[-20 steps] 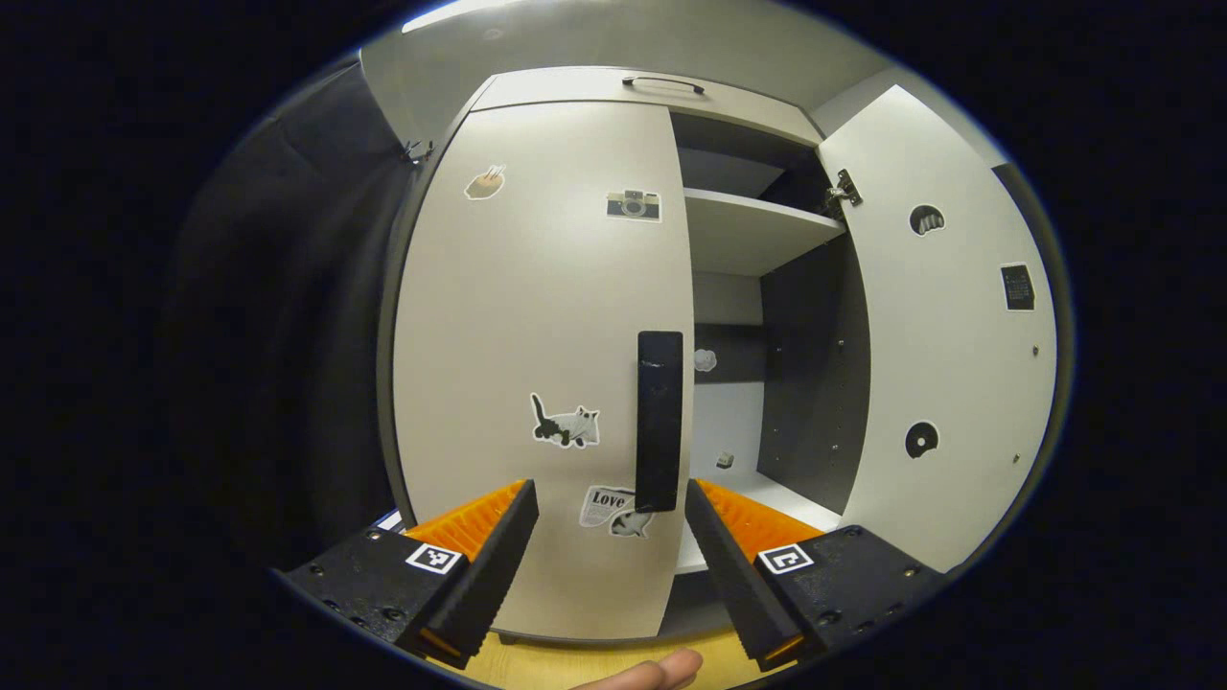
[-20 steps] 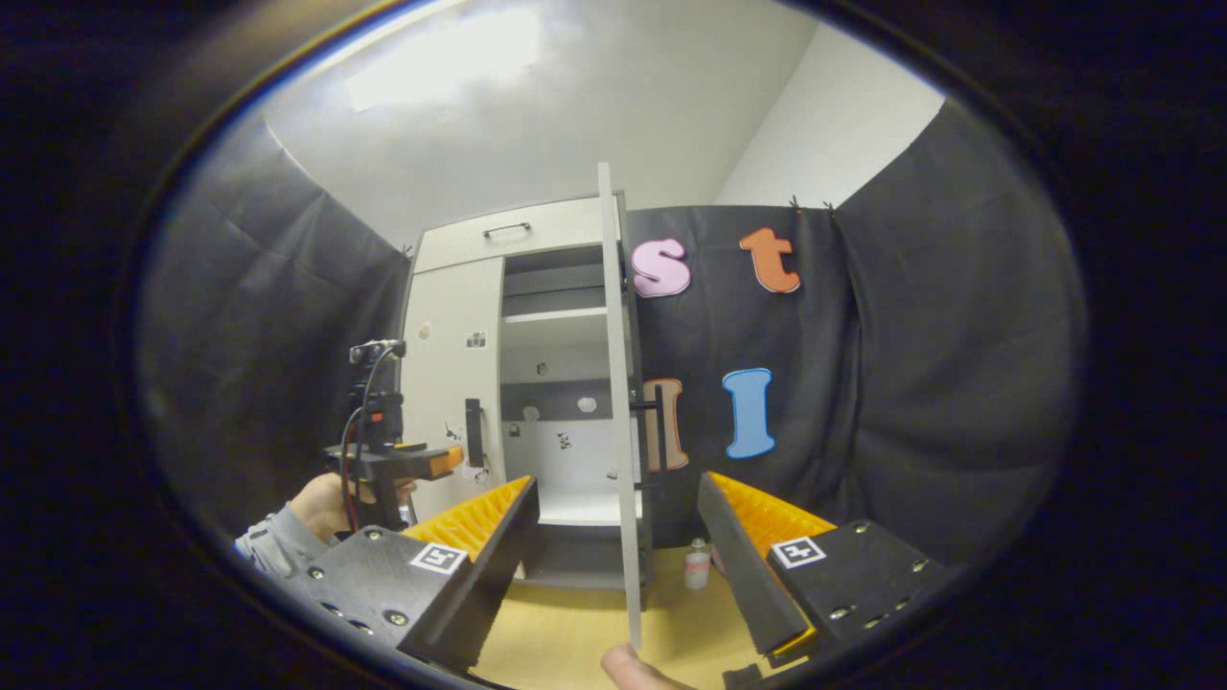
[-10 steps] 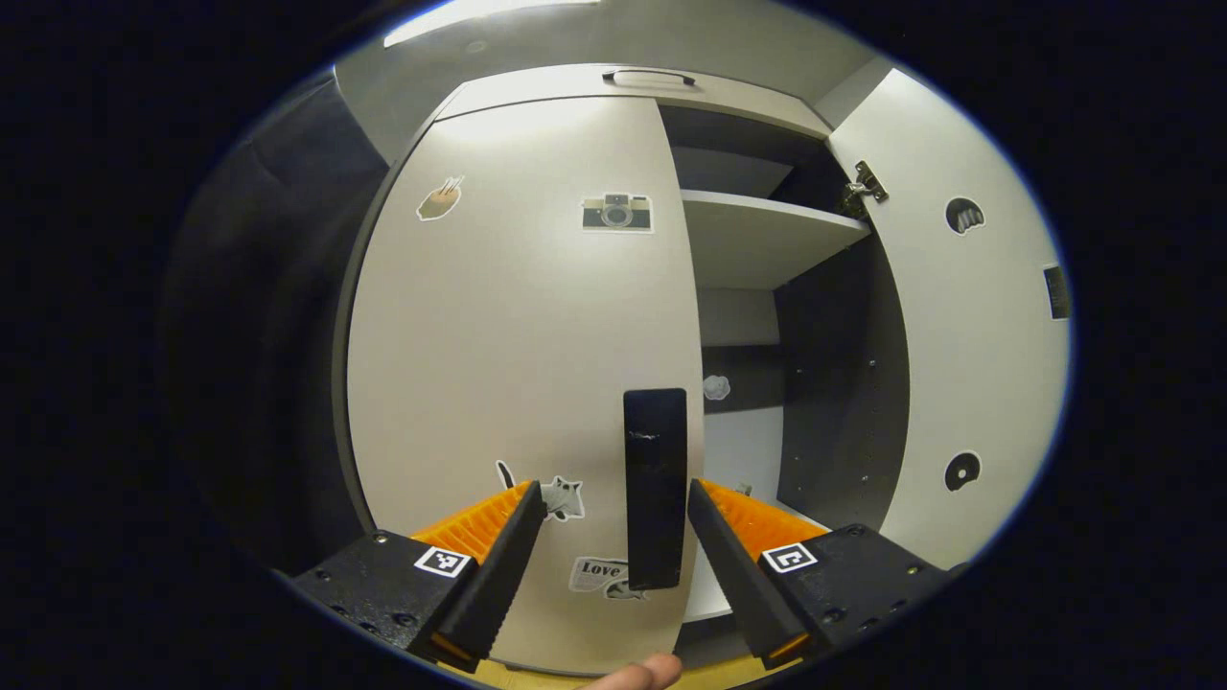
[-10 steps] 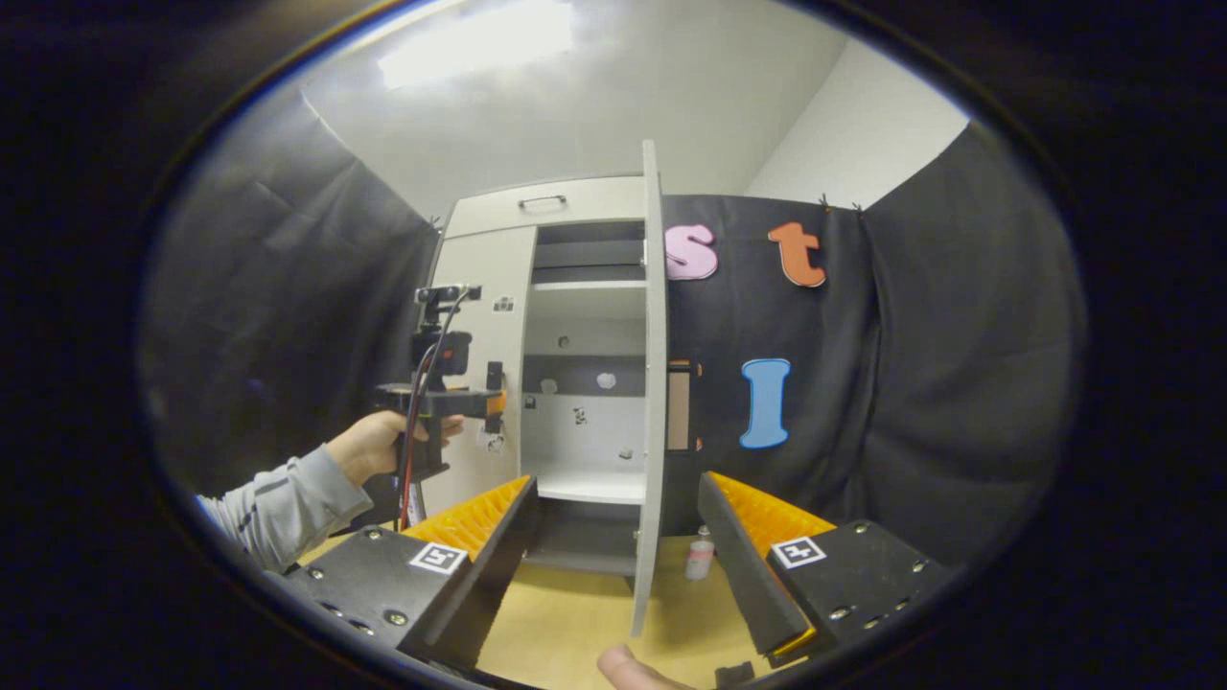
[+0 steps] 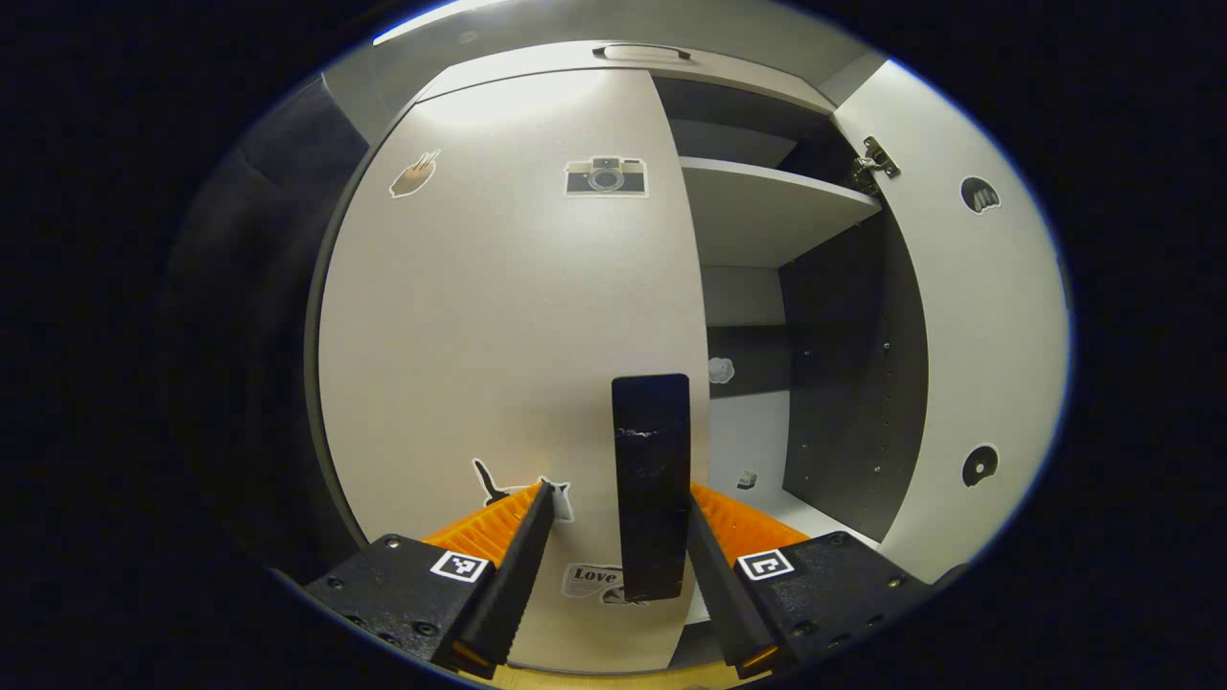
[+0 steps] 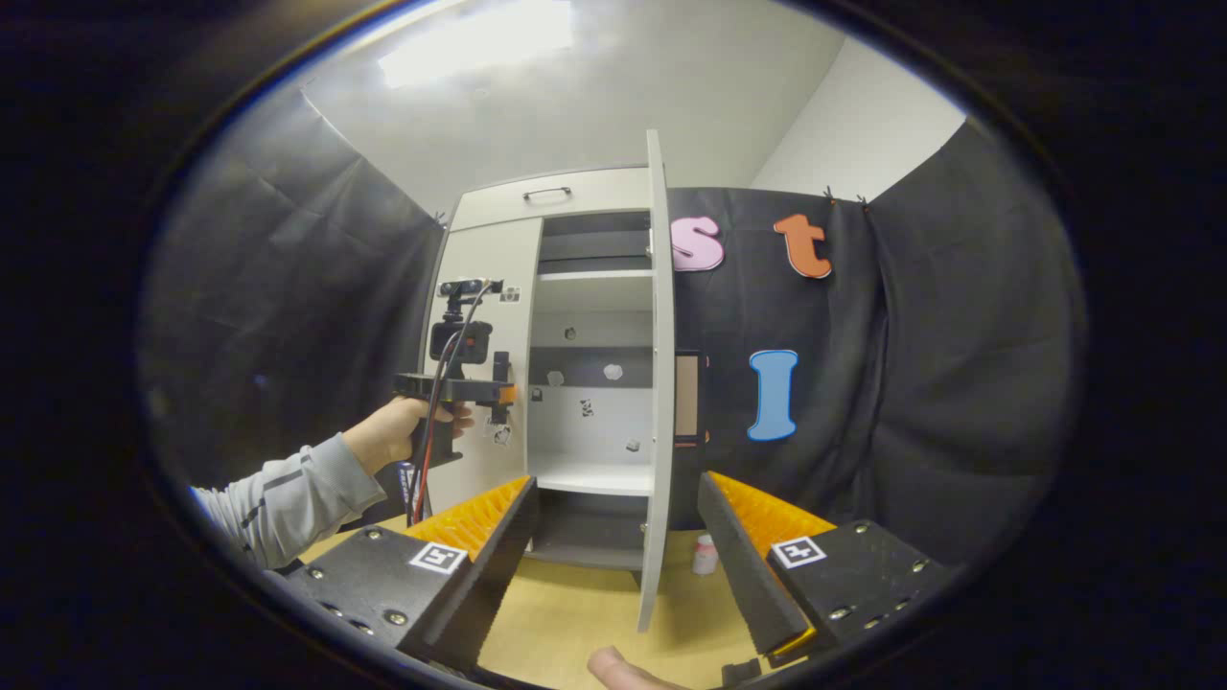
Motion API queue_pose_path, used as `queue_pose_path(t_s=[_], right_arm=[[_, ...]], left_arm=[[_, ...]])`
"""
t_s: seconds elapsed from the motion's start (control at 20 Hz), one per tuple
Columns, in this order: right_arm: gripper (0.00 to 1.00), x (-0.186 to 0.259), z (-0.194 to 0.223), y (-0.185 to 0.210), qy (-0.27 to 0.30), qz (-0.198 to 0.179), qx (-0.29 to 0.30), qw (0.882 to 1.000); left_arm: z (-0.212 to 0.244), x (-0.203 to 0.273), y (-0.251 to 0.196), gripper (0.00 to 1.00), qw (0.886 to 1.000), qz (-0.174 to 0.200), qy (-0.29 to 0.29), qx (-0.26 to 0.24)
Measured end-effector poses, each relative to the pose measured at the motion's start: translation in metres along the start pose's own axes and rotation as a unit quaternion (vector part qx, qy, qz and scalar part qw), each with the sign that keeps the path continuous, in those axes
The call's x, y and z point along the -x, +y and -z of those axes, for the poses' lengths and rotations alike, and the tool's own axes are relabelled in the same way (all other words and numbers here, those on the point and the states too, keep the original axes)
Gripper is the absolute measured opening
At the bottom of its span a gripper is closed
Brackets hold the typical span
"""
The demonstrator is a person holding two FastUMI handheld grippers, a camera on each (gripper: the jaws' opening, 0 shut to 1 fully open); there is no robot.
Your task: Open the right door of the double-door shoe cabinet with the right hand, and open the left door with the left hand.
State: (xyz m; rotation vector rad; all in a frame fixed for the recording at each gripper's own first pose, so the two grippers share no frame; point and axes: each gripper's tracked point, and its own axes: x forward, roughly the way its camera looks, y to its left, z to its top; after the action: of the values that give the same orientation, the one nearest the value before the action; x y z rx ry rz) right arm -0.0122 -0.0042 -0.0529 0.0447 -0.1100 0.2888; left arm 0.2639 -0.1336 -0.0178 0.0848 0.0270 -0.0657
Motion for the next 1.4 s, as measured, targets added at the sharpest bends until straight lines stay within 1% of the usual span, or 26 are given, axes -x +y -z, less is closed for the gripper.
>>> queue_pose_path(t_s=[0.05,0.1,0.15,0.2,0.25,0.3,0.35,0.45,0.55,0.75,0.95,1.2,1.4], right_arm=[[0.96,0.001,0.0,-0.002,0.0,0.001,-0.001,1.0],[0.96,0.001,-0.002,-0.003,0.0,0.002,-0.002,1.0],[0.96,0.003,-0.002,-0.004,-0.001,0.004,-0.002,1.0],[0.99,0.004,-0.002,-0.005,0.0,0.005,-0.002,1.0],[0.99,0.006,-0.002,-0.006,0.0,0.007,-0.001,1.0],[0.99,0.006,-0.002,-0.008,0.001,0.009,-0.002,1.0],[0.99,0.008,-0.003,-0.009,0.001,0.012,-0.003,1.0],[0.99,0.009,-0.005,-0.012,0.001,0.017,-0.006,1.0],[0.99,0.01,-0.006,-0.015,0.0,0.022,-0.007,1.0],[0.99,0.005,-0.003,-0.017,0.008,0.029,-0.003,1.0],[0.99,-0.002,-0.001,-0.019,0.016,0.044,-0.004,0.999],[0.99,0.016,0.001,0.009,0.022,0.044,-0.006,0.999],[0.99,0.029,-0.008,0.025,0.012,0.039,-0.007,0.999]], left_arm=[[-0.002,0.003,-0.01,0.67,1.0,0.011,0.002,0.001],[0.002,-0.003,-0.01,0.53,1.0,0.008,0.007,0.0],[0.0,-0.004,-0.01,0.34,1.0,0.007,0.007,0.006],[0.001,-0.003,-0.009,0.33,1.0,0.008,0.01,0.016],[0.001,0.0,-0.009,0.28,0.999,0.011,0.014,0.027],[0.001,-0.001,-0.01,0.27,0.999,0.015,0.019,0.031],[0.003,-0.001,-0.01,0.23,0.999,0.016,0.024,0.027],[0.003,0.001,-0.008,0.21,0.999,0.013,0.026,0.018],[0.002,0.002,-0.01,0.19,0.999,0.013,0.026,0.022],[0.003,0.013,-0.008,0.18,0.999,0.02,0.032,0.03],[0.002,0.037,-0.002,0.19,0.998,0.032,0.03,0.038],[0.002,0.062,0.004,0.18,0.997,0.046,0.038,0.039],[0.0,0.079,0.009,0.18,0.997,0.052,0.035,0.04]])
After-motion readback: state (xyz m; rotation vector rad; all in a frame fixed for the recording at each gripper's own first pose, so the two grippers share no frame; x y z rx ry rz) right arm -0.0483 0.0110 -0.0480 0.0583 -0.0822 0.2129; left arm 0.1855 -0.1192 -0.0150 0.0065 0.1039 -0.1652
